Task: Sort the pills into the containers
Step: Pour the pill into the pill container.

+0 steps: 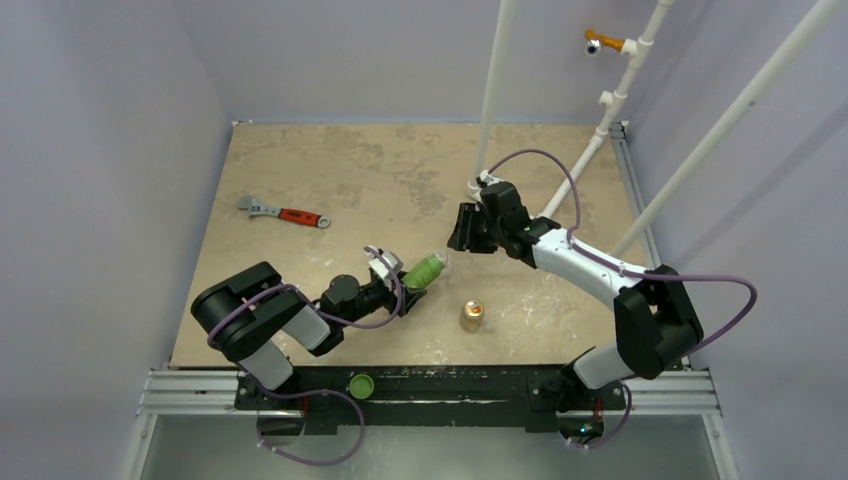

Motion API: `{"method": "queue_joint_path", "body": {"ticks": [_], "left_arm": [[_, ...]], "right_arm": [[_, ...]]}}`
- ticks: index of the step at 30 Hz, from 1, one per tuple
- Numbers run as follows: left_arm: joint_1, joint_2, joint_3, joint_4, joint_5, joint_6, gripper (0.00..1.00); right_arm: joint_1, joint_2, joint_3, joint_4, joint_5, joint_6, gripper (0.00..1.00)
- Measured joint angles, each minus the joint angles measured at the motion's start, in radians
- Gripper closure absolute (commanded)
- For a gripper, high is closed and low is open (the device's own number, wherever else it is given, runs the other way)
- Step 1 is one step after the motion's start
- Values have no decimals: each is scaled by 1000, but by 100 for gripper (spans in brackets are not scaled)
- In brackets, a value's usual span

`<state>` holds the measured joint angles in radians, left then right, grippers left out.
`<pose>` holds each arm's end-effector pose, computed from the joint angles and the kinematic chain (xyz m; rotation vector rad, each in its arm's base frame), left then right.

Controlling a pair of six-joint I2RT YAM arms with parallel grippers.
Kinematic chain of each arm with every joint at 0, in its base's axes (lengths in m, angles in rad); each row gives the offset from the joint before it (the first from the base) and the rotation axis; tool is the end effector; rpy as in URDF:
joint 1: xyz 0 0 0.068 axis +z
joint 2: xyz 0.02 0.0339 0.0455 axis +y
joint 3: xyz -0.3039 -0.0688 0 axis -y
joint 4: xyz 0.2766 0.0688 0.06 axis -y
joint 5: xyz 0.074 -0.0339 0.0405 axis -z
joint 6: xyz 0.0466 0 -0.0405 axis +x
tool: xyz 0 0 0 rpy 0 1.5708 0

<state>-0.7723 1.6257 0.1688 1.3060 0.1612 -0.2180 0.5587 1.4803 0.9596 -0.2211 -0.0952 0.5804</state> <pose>0.1712 -0.1773 0.1309 0.6110 1.6923 -0.8606 0.2954 0.1899 0.2493 -0.0243 2.4090 0.6681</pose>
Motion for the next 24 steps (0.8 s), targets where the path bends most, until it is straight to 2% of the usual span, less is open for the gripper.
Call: {"method": "queue_joint_path", "body": {"ticks": [24], "left_arm": [[6, -69, 73, -245, -2, -7, 100]], "right_arm": [[0, 0, -4, 6, 0, -3, 58]]}}
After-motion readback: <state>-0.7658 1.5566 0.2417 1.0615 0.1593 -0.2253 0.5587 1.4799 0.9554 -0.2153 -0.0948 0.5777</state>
